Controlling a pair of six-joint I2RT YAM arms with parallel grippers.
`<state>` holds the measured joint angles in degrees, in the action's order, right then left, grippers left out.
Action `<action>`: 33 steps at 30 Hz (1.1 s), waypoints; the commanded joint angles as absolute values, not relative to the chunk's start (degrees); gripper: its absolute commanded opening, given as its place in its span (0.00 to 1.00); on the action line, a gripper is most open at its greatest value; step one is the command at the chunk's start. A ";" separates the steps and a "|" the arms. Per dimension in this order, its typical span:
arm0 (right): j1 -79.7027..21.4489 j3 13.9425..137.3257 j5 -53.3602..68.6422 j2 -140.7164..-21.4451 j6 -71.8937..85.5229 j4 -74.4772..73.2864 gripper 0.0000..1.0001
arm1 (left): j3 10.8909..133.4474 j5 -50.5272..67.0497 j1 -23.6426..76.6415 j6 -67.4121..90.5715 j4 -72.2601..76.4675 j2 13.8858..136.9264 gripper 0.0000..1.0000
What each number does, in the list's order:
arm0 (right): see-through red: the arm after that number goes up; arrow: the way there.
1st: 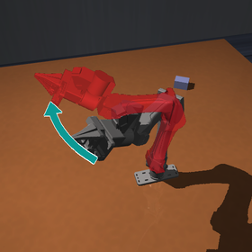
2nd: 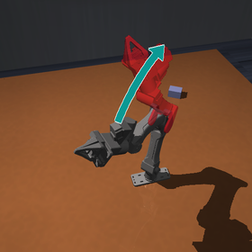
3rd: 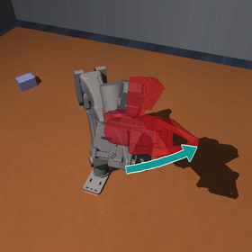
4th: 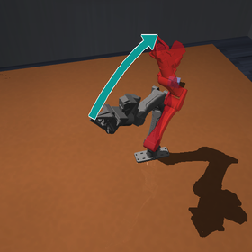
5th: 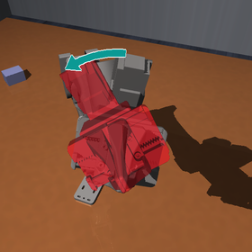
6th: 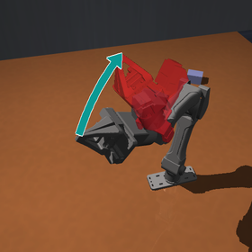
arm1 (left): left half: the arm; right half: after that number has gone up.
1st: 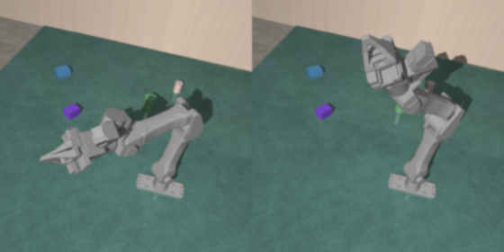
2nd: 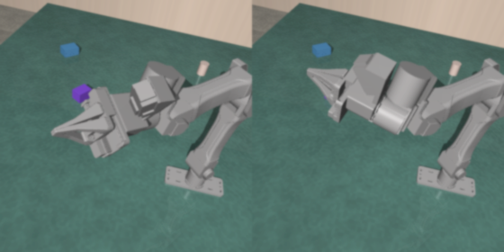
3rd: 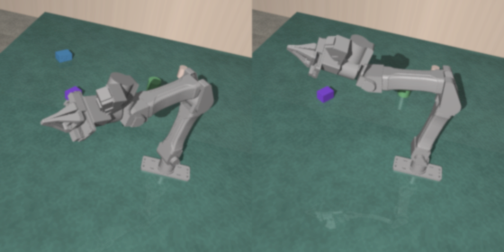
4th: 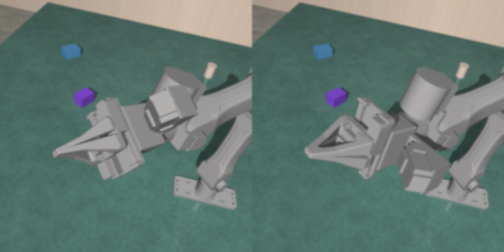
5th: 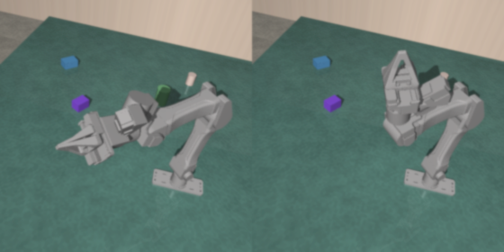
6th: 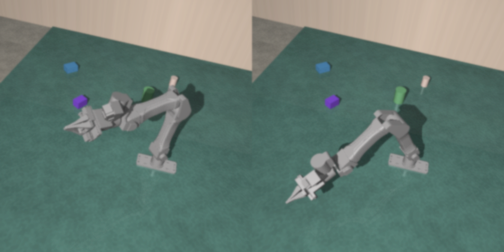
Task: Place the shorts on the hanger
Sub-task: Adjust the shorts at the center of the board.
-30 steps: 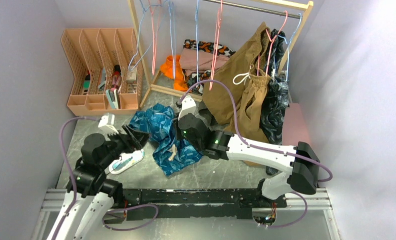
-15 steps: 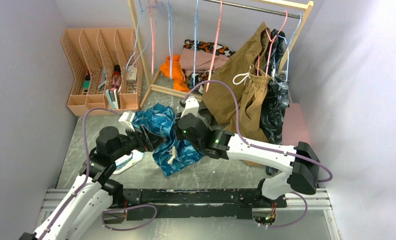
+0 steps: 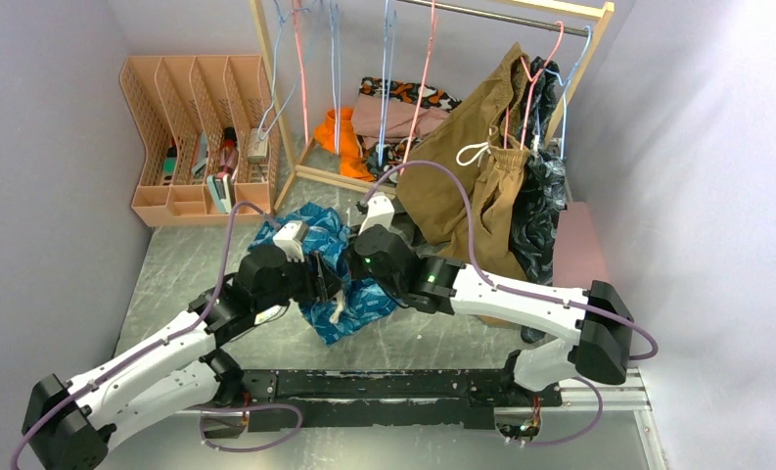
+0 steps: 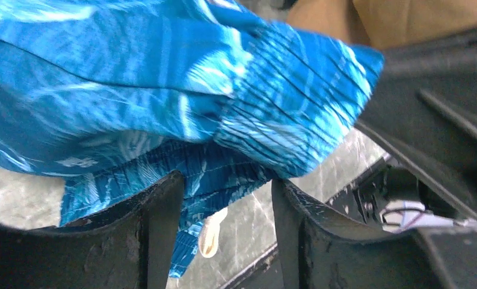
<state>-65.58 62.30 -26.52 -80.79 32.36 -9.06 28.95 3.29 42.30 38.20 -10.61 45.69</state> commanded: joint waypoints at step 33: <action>-66.01 62.40 -13.96 -71.96 10.04 -16.86 0.65 | 41.25 -5.26 42.73 23.47 -13.69 42.39 0.07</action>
<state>-65.60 59.16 -15.70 -73.63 17.72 -16.21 38.76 -5.98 42.59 25.76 -13.50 42.11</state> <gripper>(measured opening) 0.634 0.077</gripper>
